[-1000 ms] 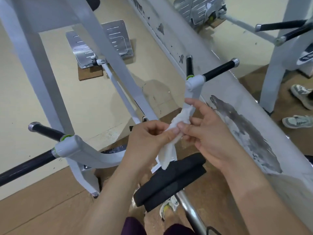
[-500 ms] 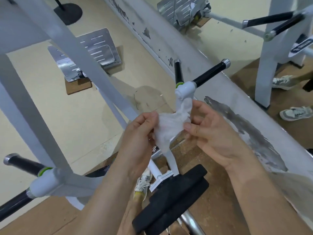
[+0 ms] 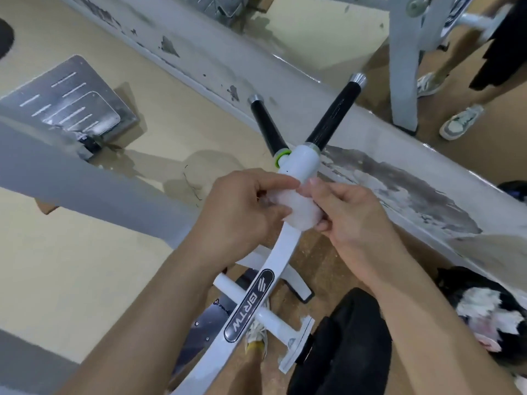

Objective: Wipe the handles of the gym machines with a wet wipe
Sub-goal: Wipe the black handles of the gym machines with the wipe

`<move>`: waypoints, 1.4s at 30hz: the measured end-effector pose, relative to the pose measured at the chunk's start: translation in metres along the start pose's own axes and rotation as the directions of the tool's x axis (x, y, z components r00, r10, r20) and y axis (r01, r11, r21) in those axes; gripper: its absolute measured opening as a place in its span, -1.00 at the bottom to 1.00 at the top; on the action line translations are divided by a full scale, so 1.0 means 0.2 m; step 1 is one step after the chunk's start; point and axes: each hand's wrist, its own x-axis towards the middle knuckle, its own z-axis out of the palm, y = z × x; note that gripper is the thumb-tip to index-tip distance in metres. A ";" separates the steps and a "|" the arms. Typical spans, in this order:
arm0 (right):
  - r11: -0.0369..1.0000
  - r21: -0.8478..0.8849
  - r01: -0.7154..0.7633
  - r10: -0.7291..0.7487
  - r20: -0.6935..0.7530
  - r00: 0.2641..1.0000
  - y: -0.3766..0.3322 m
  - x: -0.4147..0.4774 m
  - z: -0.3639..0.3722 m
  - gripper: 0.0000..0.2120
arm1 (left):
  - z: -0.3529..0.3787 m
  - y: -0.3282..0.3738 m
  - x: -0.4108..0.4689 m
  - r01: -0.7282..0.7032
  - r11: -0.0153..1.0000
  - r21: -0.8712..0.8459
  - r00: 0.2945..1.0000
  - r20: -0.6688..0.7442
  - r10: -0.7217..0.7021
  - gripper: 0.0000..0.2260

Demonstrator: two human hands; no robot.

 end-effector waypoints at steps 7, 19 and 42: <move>0.999 -0.019 0.045 -0.039 0.227 0.973 -0.09 0.03 -0.22 -0.87 | 0.08 0.06 0.15 0.132 0.939 -0.317 0.989 0.105 -0.103 -0.89; 0.593 0.799 -0.103 0.037 0.100 0.994 -0.07 0.18 -0.16 -0.66 | 0.23 0.15 0.26 0.126 0.621 -0.774 0.989 0.050 -0.138 -0.83; 0.707 -0.683 0.181 -0.362 -0.130 0.923 0.03 0.70 -0.14 -0.80 | 0.19 -0.15 0.70 0.152 0.971 -0.183 0.985 0.110 -0.133 -0.88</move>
